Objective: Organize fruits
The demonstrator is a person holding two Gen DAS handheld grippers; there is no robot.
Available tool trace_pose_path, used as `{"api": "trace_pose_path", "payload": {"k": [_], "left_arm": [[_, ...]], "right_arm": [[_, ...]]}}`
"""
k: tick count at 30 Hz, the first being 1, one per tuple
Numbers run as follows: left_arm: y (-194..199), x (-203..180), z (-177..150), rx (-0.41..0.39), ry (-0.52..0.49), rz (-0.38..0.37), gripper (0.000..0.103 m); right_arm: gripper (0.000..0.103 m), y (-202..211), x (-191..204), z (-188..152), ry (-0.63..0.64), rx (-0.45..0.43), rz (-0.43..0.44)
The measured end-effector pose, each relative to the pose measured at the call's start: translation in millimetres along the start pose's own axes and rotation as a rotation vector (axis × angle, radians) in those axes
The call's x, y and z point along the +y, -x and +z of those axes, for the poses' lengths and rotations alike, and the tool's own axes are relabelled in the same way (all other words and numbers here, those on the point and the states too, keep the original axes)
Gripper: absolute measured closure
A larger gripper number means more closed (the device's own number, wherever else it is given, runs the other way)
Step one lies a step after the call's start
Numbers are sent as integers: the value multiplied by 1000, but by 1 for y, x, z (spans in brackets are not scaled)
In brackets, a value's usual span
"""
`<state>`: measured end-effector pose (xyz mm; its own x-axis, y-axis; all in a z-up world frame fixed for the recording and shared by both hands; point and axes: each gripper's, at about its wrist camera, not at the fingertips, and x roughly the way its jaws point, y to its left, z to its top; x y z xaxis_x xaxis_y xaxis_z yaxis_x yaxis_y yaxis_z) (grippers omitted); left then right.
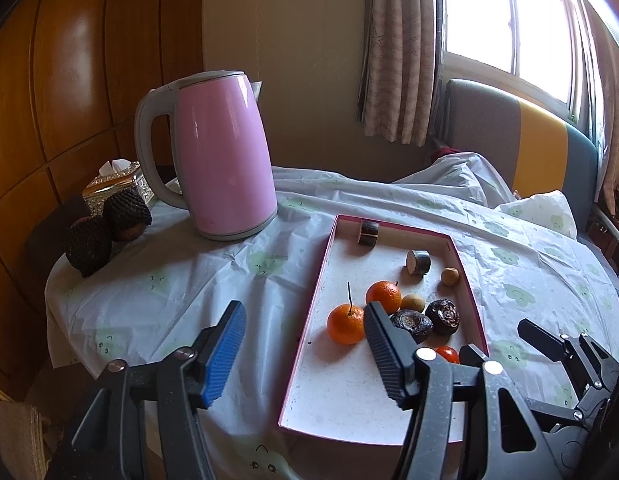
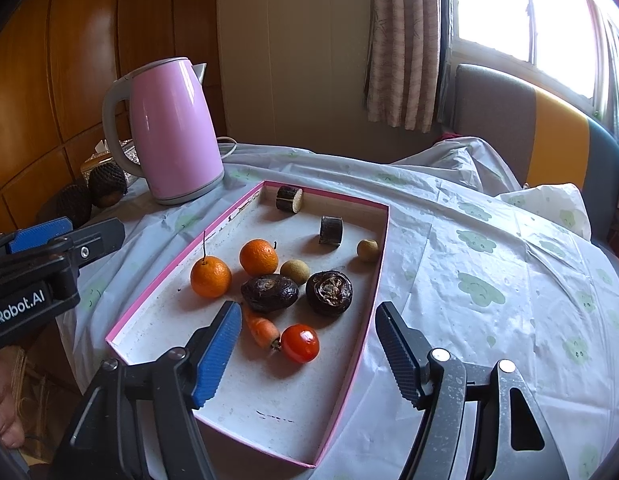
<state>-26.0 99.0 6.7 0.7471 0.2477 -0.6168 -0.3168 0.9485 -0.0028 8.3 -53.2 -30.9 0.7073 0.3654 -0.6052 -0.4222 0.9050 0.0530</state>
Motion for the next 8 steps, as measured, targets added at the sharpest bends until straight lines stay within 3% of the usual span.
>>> {"api": "trace_pose_path", "payload": {"k": [8], "left_arm": [[0, -2, 2, -1, -9, -20, 51]], "right_arm": [[33, 1, -13, -1, -27, 2, -22]]}}
